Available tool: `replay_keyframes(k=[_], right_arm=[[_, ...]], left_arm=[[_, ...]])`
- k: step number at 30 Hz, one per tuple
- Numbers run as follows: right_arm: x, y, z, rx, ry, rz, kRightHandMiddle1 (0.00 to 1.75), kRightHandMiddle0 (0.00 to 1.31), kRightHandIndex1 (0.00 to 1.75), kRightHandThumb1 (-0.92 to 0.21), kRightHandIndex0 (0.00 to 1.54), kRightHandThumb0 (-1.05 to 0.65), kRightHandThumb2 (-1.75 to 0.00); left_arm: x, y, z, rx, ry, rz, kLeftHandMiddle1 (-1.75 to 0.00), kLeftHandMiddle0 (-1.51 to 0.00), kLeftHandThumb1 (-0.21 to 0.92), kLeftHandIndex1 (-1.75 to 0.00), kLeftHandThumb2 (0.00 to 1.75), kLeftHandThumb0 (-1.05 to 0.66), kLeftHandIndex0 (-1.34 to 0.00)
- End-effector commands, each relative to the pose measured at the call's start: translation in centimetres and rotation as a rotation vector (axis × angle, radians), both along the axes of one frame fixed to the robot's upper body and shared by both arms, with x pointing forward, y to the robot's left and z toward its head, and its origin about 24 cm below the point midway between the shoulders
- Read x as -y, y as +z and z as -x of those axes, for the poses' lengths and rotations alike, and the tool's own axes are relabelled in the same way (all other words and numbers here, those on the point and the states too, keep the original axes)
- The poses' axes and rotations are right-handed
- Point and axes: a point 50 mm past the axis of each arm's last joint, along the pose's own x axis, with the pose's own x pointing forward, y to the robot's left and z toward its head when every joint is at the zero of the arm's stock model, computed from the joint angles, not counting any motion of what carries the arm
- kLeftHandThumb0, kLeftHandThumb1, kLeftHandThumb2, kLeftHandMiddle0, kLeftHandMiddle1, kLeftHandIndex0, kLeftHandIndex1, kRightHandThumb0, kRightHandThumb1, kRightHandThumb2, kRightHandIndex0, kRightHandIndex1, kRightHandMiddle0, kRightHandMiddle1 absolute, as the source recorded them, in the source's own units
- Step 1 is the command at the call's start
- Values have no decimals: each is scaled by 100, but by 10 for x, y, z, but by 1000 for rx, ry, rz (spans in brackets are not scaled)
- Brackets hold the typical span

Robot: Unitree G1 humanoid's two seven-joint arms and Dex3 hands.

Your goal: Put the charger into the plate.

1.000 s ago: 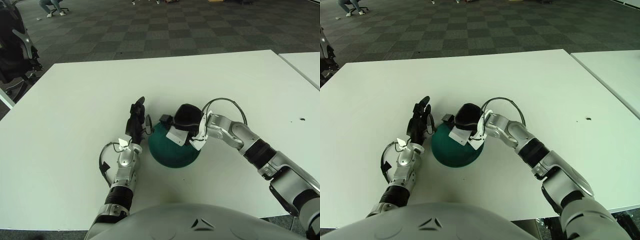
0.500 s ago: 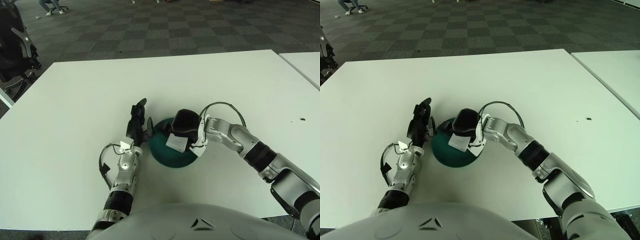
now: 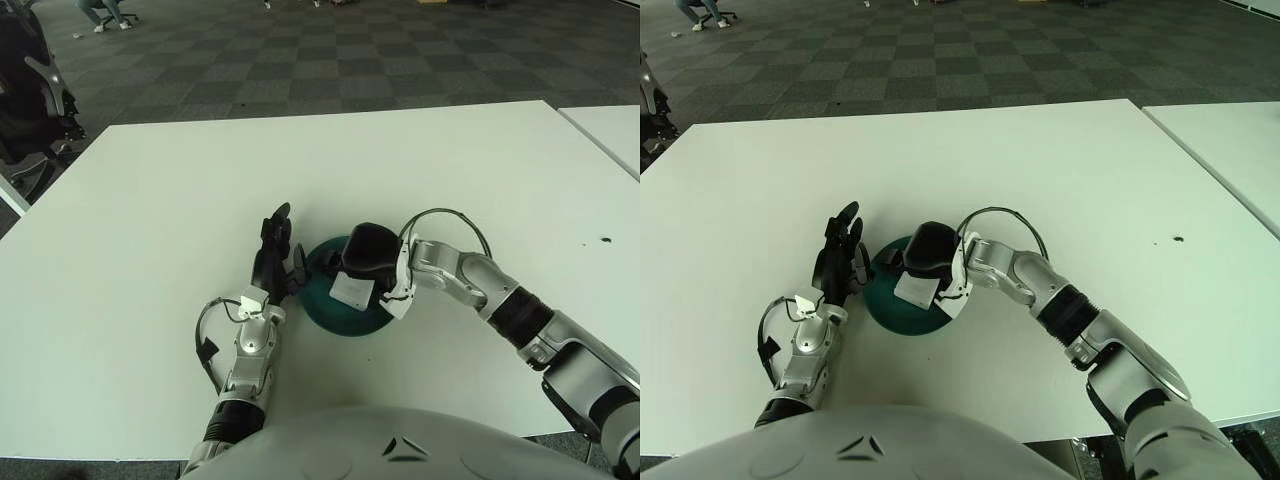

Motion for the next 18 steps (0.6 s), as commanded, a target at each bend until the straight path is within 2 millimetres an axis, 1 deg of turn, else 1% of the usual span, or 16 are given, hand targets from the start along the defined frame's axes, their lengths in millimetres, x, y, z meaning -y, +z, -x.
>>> replay_keyframes(k=[1, 2, 3, 4, 5, 6, 7, 8, 9, 10, 11, 12, 13, 14, 16, 18], right_arm=[[5, -18, 10, -83, -75, -31, 154, 30, 175, -85, 81, -50, -66], [6, -18, 10, -88, -88, -44, 146, 28, 175, -87, 72, -59, -70], [6, -17, 10, -90, -97, -48, 143, 27, 175, -88, 68, -62, -71], [7, -17, 10, -90, -101, -48, 138, 24, 175, -90, 58, -69, -75], [8, -18, 10, -80, -107, -41, 136, 23, 175, -90, 54, -72, -76], [9, -18, 10, -68, -110, -27, 133, 18, 164, -91, 39, -80, -82], [10, -18, 10, -59, -111, -17, 130, 14, 140, -91, 25, -87, -86], [10, -18, 10, -54, -113, -11, 127, 11, 124, -92, 16, -92, -89], [11, -18, 10, -34, -105, 17, 126, 10, 119, -92, 13, -93, -90], [12, -18, 9, -8, -96, 44, 100, 6, 82, -92, 9, -97, -92], [13, -17, 9, 12, -90, 63, 88, 5, 68, -92, 9, -99, -94], [14, -17, 9, 32, -83, 76, 71, 3, 46, -92, 8, -101, -96], [15, -16, 9, 43, -80, 80, 56, 2, 31, -92, 8, -102, -97], [15, -15, 8, 58, -80, 78, 50, 2, 25, -92, 7, -103, -98], [17, -14, 8, 77, -85, 65, 30, 1, 12, -92, 6, -104, -99], [18, -13, 9, 87, -94, 43, 18, 0, 6, -92, 4, -104, -99]], left_arm=[[9, -37, 34, -221, 9, 84, -2, -26, 92, -52, 110, -86, 0], [10, -37, 33, -222, 7, 95, -1, -26, 92, -51, 110, -86, 0], [10, -37, 33, -223, 6, 111, -1, -25, 92, -51, 110, -86, 0], [10, -37, 33, -223, 6, 121, -1, -25, 92, -51, 109, -85, 0], [11, -37, 33, -222, 9, 153, -1, -25, 92, -51, 109, -85, 0], [11, -36, 34, -218, 14, 173, -1, -26, 92, -51, 109, -84, 0], [11, -36, 34, -214, 17, 185, -1, -26, 92, -52, 109, -84, 0], [12, -36, 35, -212, 18, 192, -1, -26, 92, -52, 108, -84, 0], [10, -35, 36, -207, 26, 187, -1, -26, 92, -52, 108, -84, 0], [8, -35, 36, -202, 35, 184, -1, -26, 92, -53, 108, -84, 0], [7, -35, 36, -199, 42, 182, -1, -25, 92, -52, 108, -85, 0], [5, -36, 36, -198, 50, 185, 0, -25, 92, -52, 108, -86, 0], [4, -36, 36, -199, 55, 188, 0, -24, 92, -51, 107, -86, 0], [3, -36, 35, -200, 62, 196, 0, -24, 92, -51, 107, -87, 0], [2, -37, 35, -201, 74, 209, 0, -22, 92, -47, 106, -89, 0], [-1, -40, 34, -205, 86, 219, 0, -20, 92, -44, 106, -90, 0]])
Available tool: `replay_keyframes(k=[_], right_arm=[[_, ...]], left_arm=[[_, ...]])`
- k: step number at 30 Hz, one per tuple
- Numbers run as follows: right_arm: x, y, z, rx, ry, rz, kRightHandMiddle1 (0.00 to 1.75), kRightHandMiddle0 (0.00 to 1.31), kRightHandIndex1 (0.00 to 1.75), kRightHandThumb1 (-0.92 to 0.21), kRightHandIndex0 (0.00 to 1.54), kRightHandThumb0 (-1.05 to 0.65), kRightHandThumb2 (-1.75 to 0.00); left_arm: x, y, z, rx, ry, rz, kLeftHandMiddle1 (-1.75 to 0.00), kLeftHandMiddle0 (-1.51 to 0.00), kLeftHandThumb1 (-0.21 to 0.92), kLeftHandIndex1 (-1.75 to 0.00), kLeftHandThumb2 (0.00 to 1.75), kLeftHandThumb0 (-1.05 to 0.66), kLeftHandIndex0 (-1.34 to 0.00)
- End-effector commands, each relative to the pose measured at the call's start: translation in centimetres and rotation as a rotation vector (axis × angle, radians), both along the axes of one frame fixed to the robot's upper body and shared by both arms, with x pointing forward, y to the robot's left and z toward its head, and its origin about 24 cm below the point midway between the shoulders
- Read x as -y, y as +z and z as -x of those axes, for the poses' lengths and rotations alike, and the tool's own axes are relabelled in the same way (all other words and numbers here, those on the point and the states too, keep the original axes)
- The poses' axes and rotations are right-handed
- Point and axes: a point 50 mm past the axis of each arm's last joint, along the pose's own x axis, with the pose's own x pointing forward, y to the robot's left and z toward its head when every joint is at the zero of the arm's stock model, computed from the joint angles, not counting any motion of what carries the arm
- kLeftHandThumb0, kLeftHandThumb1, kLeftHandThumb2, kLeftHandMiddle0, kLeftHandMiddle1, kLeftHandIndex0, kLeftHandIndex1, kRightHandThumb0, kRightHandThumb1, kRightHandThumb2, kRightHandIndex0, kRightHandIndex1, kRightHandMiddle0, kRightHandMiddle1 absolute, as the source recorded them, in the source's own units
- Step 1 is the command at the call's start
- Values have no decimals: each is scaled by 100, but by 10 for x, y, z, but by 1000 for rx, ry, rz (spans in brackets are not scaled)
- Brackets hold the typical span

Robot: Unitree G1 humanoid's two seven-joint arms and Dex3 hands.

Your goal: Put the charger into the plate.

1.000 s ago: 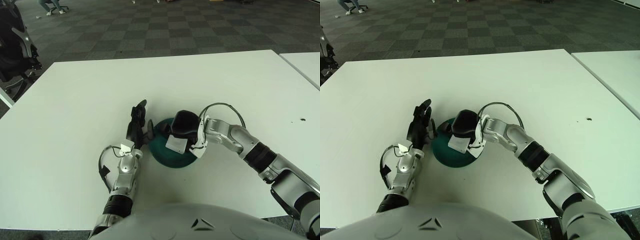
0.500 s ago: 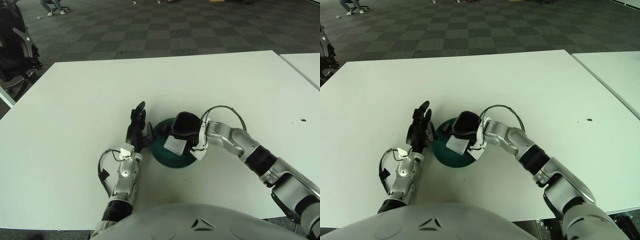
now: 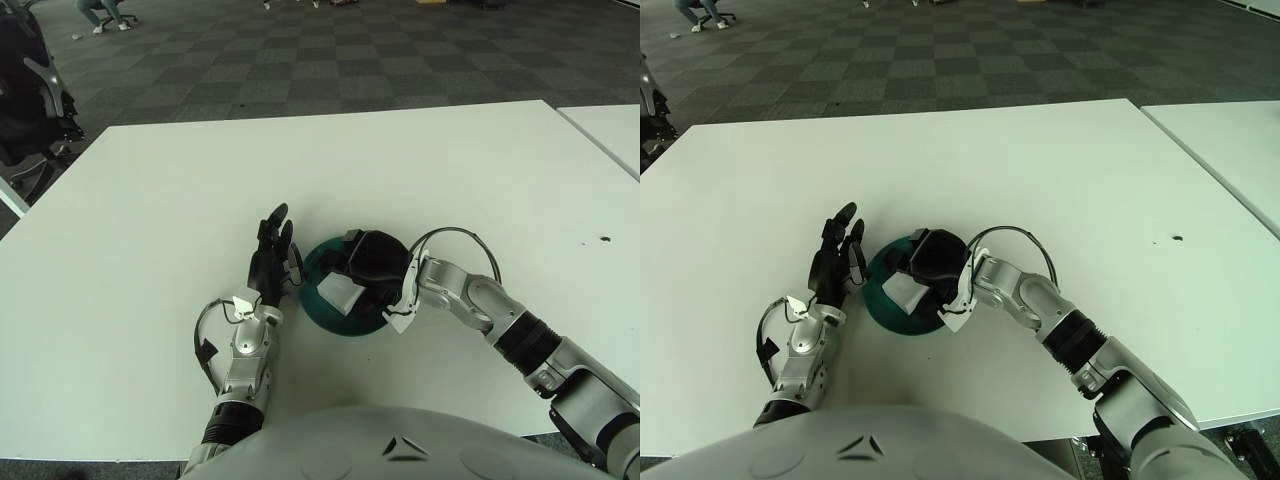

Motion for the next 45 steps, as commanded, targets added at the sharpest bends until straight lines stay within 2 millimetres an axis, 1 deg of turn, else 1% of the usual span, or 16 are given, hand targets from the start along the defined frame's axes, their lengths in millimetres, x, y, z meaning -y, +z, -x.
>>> replay_keyframes(k=[1, 4, 7, 17, 24, 31, 33, 35, 38, 40, 42, 45], right_arm=[[7, -5, 2, 9, -21, 13, 11, 0, 4, -92, 3, -105, -99], [8, -5, 3, 10, -27, -4, 4, 0, 1, -92, 1, -105, -99], [9, -6, 4, 7, -32, -22, 1, 0, 0, -92, 0, -105, -98], [11, -9, 1, -32, -49, -84, 0, 0, 0, -92, 0, -105, -97], [12, -7, -5, -9, -72, -130, 0, 0, 0, -92, 0, -105, -92], [16, -1, -8, -6, -92, -248, 0, 0, 0, -92, 0, -105, -89], [28, 14, -15, 6, -105, -305, 0, 0, 0, -92, 0, -105, -89], [36, 26, -21, 11, -112, -357, 0, 0, 0, -92, 0, -105, -89], [37, 34, -25, 0, -122, -425, 0, 0, 0, -92, 0, -105, -89], [37, 37, -29, -36, -160, -523, 0, 0, 0, -92, 0, -105, -89], [39, 41, -36, -113, -211, -629, 0, 0, 0, -92, 0, -104, -88], [43, 41, -40, -191, -245, -697, 0, 0, 0, -92, 0, -103, -87]], left_arm=[[7, -41, 32, -206, 63, 105, 0, -18, 92, -40, 106, -91, 0], [6, -44, 32, -210, 67, 120, 0, -15, 92, -34, 105, -92, 0], [8, -46, 31, -206, 66, 141, 0, -12, 92, -28, 105, -93, 0], [10, -48, 32, -177, 41, 205, 0, -5, 92, -14, 106, -95, 0], [10, -44, 30, -134, 18, 217, 0, -4, 92, -12, 106, -95, 0], [8, -44, 31, -137, 19, 207, -1, -6, 92, -15, 102, -96, 0], [8, -44, 31, -152, 22, 211, -1, -7, 92, -17, 100, -97, 0], [7, -45, 31, -167, 30, 218, -1, -9, 92, -22, 96, -97, 0], [6, -46, 32, -187, 49, 230, -1, -10, 92, -26, 94, -97, 0], [6, -49, 33, -209, 79, 269, -2, -13, 92, -39, 91, -95, 0], [5, -51, 33, -218, 99, 308, -2, -16, 92, -47, 89, -93, 0], [5, -52, 33, -217, 108, 319, -2, -18, 92, -55, 87, -91, 0]])
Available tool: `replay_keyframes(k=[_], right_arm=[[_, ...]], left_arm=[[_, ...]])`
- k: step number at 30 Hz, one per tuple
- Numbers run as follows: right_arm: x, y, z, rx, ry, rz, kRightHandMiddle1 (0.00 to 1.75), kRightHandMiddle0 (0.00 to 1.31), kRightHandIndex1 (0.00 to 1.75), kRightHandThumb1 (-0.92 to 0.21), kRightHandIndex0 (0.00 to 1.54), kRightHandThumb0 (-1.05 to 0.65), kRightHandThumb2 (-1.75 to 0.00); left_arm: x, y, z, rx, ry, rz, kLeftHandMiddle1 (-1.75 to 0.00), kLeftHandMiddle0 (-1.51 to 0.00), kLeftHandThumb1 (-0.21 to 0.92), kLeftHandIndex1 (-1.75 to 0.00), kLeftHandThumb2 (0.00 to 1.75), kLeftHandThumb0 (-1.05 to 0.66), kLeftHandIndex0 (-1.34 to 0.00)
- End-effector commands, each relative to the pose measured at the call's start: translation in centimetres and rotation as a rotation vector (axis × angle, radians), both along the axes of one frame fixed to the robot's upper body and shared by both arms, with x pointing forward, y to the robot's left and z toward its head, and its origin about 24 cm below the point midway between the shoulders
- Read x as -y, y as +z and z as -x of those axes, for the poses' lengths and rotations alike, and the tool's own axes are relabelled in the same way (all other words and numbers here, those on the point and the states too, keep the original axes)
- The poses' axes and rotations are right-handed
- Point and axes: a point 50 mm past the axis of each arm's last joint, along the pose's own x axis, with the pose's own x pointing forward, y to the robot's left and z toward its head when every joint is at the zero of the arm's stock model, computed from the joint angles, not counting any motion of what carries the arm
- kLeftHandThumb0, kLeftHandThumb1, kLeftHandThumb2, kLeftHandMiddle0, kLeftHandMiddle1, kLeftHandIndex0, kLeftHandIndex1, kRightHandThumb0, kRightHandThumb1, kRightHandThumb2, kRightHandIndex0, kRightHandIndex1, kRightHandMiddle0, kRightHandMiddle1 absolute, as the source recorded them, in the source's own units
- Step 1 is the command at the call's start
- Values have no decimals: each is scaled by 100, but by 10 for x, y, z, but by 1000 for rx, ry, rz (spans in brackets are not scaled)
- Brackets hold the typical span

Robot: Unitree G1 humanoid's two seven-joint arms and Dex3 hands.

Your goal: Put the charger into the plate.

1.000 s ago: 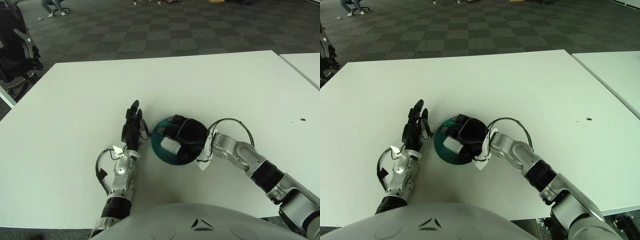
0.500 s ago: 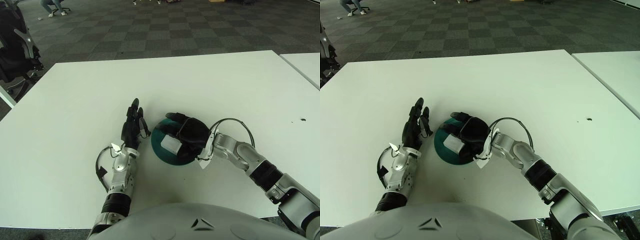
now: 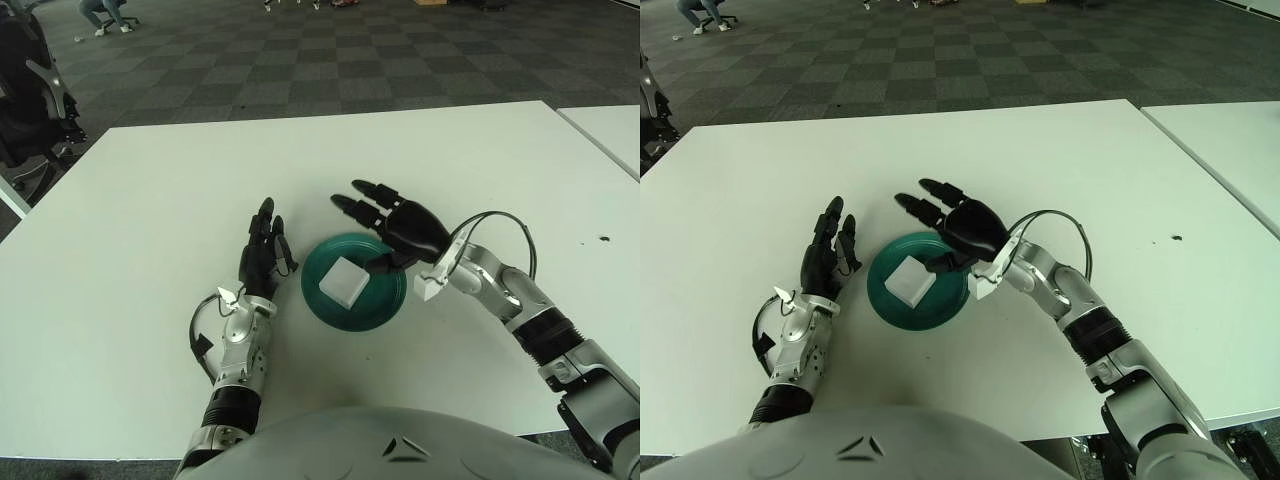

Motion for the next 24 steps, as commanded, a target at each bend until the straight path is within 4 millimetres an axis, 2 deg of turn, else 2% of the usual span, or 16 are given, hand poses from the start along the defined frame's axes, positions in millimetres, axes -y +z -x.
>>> replay_keyframes(k=[1, 5, 8, 12, 18, 24], right_arm=[[2, 0, -6, -130, -20, -144, 0, 0, 0, -92, 0, -103, -86], [11, -6, -4, -317, -56, -400, 0, 0, 0, -92, 0, -103, -84], [31, -29, -6, -371, -117, -497, 0, 0, 0, -92, 0, -103, -83], [42, -52, 0, -413, -171, -626, 0, 0, 0, -92, 0, -104, -84], [40, -59, 1, -481, -243, -911, 0, 0, 0, -92, 0, -104, -91], [51, -66, 2, -527, -323, -995, 1, 2, 0, -92, 0, -102, -98]], left_arm=[[23, -54, 46, -290, 64, 157, -2, -19, 92, -56, 87, -90, 0], [22, -53, 47, -286, 66, 79, -3, -22, 92, -61, 89, -89, 0], [20, -54, 48, -292, 66, 60, -3, -22, 92, -61, 91, -89, 0], [17, -53, 49, -296, 67, 53, -2, -22, 92, -60, 92, -88, 0], [15, -53, 50, -304, 65, 44, -1, -22, 92, -60, 93, -88, 0], [14, -53, 51, -310, 66, 40, -1, -23, 92, -64, 92, -89, 0]])
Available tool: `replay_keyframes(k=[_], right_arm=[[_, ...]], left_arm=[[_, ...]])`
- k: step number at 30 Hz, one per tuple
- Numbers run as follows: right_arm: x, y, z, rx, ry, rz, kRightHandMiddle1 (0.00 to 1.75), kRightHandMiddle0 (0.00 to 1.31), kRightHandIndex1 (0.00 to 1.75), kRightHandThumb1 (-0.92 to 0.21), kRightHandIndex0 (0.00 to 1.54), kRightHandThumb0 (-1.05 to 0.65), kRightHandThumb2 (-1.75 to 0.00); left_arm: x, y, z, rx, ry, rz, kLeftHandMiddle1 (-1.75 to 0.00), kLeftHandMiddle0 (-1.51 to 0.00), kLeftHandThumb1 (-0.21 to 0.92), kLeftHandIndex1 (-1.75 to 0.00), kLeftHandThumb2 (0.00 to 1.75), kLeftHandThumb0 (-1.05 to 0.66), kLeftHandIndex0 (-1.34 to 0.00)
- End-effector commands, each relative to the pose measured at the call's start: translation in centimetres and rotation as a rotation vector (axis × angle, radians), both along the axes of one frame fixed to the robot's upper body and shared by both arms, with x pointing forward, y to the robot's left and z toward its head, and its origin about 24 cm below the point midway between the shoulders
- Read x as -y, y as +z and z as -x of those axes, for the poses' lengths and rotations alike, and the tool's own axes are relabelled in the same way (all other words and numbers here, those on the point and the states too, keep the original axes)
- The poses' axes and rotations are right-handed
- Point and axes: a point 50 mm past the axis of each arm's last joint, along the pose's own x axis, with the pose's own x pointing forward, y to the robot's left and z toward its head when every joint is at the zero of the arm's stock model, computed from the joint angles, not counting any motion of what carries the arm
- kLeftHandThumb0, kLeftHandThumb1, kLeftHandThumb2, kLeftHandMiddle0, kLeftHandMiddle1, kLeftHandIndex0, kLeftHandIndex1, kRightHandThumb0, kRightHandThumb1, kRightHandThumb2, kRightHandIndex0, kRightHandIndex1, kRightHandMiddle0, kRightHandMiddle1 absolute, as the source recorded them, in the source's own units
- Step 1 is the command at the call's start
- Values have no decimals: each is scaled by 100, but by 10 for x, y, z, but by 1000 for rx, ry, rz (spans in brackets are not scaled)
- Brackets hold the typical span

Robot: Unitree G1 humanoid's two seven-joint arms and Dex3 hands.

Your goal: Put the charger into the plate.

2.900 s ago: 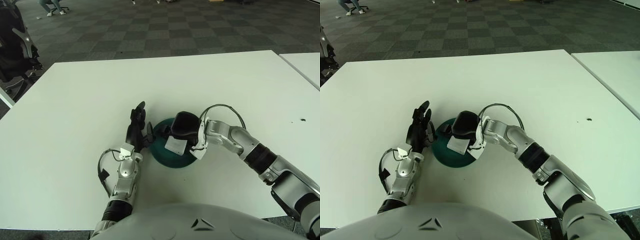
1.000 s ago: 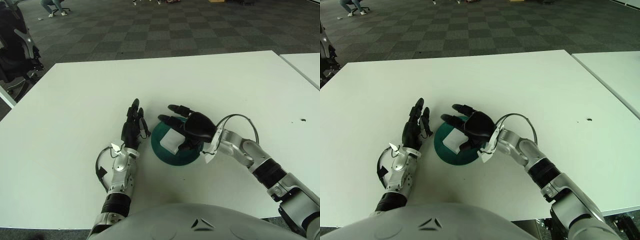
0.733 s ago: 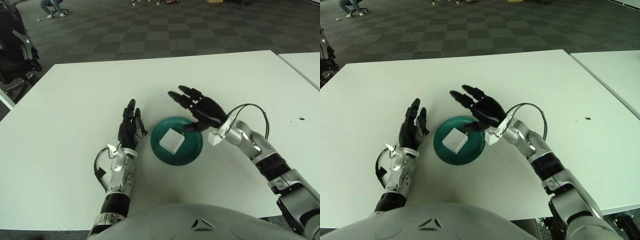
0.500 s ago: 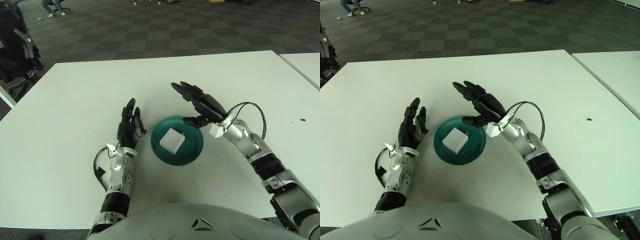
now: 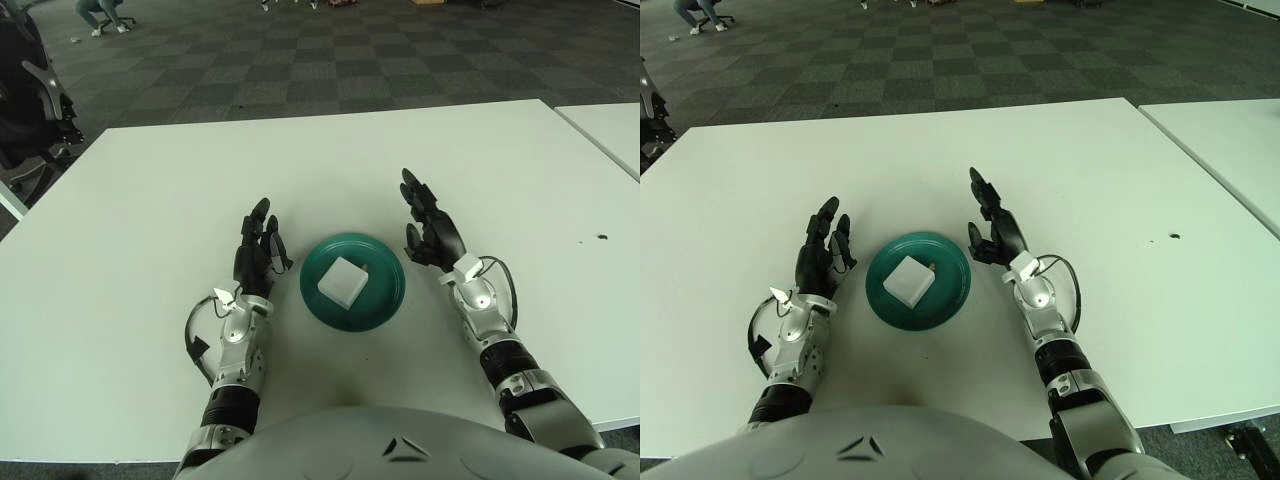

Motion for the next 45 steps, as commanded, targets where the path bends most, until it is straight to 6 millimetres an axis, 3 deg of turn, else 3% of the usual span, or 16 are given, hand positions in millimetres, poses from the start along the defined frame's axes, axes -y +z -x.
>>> replay_keyframes(k=[1, 8, 14, 24, 35, 45], right_arm=[[6, -8, 2, -61, -51, -75, 2, 3, 0, -92, 0, -101, -98], [24, -25, 9, -146, -126, -93, 5, 7, 0, -92, 0, -101, -99], [38, -40, 12, -221, -188, -83, 30, 1, 0, -92, 0, -103, -99], [36, -52, 20, -283, -247, -111, 44, 0, 0, -92, 0, -101, -98], [25, -74, 34, -484, -314, -144, 34, 0, 0, -92, 0, -100, -97], [3, -70, 32, -561, -333, -201, 19, 0, 0, -92, 0, -98, -92]], left_arm=[[13, -53, 52, -296, 47, 93, -1, -23, 92, -64, 92, -90, 0], [13, -53, 52, -296, 46, 102, -2, -25, 92, -66, 93, -90, 0], [10, -53, 54, -292, 46, 93, -2, -26, 92, -66, 94, -90, 0], [6, -53, 56, -291, 33, 64, 0, -24, 92, -62, 93, -90, 0], [4, -51, 57, -283, 24, 56, 0, -24, 92, -57, 93, -90, 0], [7, -51, 57, -277, 32, 12, 0, -24, 92, -55, 93, -90, 0]])
